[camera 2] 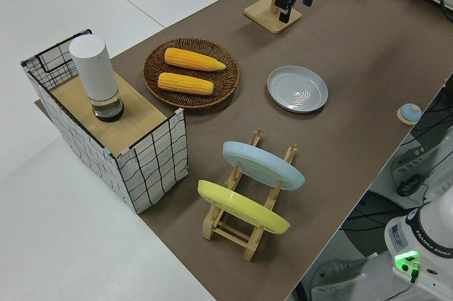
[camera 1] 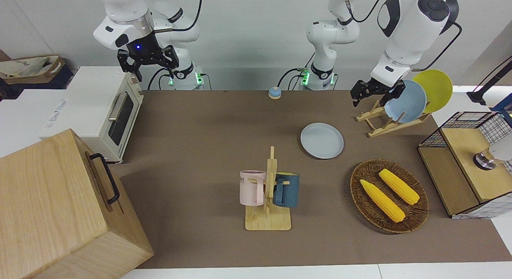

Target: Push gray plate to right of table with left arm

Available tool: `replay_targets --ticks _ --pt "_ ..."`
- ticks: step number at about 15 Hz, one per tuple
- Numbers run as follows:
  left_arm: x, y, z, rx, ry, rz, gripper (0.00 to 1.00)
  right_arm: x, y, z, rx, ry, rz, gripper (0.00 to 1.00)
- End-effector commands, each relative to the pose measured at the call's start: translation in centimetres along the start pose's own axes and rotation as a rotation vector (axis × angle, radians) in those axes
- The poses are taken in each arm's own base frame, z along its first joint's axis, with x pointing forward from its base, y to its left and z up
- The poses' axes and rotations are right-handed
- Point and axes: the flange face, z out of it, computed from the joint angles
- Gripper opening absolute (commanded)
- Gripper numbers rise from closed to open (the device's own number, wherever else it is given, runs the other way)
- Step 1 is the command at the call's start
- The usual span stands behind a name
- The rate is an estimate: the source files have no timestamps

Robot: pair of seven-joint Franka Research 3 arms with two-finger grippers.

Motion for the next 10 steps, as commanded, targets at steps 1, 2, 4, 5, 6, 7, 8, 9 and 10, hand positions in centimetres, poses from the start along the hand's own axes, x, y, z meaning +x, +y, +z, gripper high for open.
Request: replay_targets --ticks 1,2,4,5,6,7,8,9,10 --pt "0.19 -0.41 -0.23 0.009 0.007 -0.004 1.00 -0.31 0.09 -0.40 0.004 -0.004 0.015 0.983" --pt "0.18 -0.41 -0.23 0.009 0.007 -0.004 1.00 -0.31 0.07 -0.40 0.005 -0.004 0.015 0.983" --pt "0.18 -0.41 -0.23 0.009 0.007 -0.003 1.00 -0.31 0.07 -0.40 0.005 -0.004 0.015 0.983" --pt "0.18 -0.41 -0.23 0.009 0.007 -0.004 1.00 -0.31 0.15 -0.40 0.005 -0.004 0.016 0.983" --pt "0.18 -0.41 -0.23 0.009 0.007 -0.006 1.00 -0.31 0.07 -0.40 0.005 -0.004 0.015 0.983" --pt "0.14 -0.41 -0.31 0.009 0.008 -0.007 1.00 -0.31 0.07 -0.40 0.005 -0.004 0.015 0.983" --pt "0.18 -0.41 -0.23 0.009 0.007 -0.009 1.00 -0.31 0.08 -0.40 0.004 -0.004 0.015 0.983" --pt "0.18 -0.41 -0.23 0.009 0.007 -0.009 1.00 -0.31 0.07 -0.40 0.005 -0.004 0.015 0.983" --pt "0.14 -0.41 -0.31 0.009 0.008 -0.009 1.00 -0.31 0.17 -0.40 0.004 -0.004 0.017 0.983"
